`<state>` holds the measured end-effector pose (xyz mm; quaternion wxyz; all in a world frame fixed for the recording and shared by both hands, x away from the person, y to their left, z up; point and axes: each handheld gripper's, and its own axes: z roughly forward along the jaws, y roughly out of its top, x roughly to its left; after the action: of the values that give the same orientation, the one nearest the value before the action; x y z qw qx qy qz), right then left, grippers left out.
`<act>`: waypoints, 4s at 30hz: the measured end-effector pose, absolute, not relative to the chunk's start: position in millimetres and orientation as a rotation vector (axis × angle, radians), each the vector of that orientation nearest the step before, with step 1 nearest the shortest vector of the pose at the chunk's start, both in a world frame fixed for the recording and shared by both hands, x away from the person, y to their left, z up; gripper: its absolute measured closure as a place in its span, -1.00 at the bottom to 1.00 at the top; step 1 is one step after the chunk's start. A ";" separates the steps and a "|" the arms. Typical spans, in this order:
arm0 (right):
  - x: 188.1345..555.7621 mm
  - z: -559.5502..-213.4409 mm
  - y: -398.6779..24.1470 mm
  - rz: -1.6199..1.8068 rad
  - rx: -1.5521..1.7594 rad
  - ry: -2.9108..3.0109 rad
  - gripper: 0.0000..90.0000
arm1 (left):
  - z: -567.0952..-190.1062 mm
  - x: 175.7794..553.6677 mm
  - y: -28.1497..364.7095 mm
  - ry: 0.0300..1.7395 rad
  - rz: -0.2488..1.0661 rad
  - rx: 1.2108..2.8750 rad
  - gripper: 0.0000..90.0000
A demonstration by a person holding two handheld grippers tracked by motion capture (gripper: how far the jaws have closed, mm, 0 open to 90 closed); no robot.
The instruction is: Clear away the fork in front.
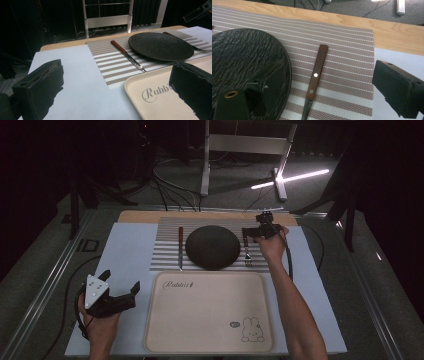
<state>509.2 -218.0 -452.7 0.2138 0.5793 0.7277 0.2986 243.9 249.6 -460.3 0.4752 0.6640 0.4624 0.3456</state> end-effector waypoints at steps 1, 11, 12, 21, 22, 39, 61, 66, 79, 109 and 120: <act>509.2 -452.7 -218.0 0.829 1.608 2.019 -0.74 | -460.3 244.0 249.5 1.130 0.844 1.624 -1.00; 513.1 -467.1 -215.0 0.767 1.659 2.044 -0.73 | -460.5 243.6 248.7 1.127 0.843 1.630 -1.00; 513.4 -468.2 -214.4 0.763 1.664 2.046 -0.73 | -460.6 243.8 248.6 1.126 0.842 1.630 -1.00; 515.1 -476.1 -209.9 0.725 1.667 2.067 -0.67 | -460.5 243.6 248.3 1.124 0.842 1.632 -1.00; 515.6 -478.3 -208.9 0.713 1.668 2.071 -0.65 | -460.5 243.6 248.3 1.124 0.842 1.632 -1.00; 521.9 -497.4 -199.2 0.671 1.712 2.115 -0.02 | -460.9 242.5 249.1 1.128 0.837 1.628 -1.00; 508.5 -496.0 -214.2 0.408 1.651 2.319 0.73 | -462.5 244.0 245.4 1.123 0.837 1.649 -1.00; 498.0 -492.3 -220.2 0.318 1.628 2.394 0.73 | -463.0 245.0 243.0 1.119 0.836 1.659 -1.00; 495.9 -490.6 -218.4 0.228 1.563 2.506 0.73 | -463.3 244.4 242.4 1.120 0.839 1.661 -1.00; 433.8 -436.8 -230.8 0.741 1.335 2.204 0.74 | -465.4 248.3 237.7 1.111 0.836 1.691 -1.00; 413.3 -417.2 -227.8 0.901 1.293 2.162 0.74 | -465.2 248.6 235.9 1.113 0.836 1.700 -1.00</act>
<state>413.3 -227.8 -417.2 0.2309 0.4700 0.7863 0.3278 248.6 235.9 -465.2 0.4548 0.6892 0.4510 0.3387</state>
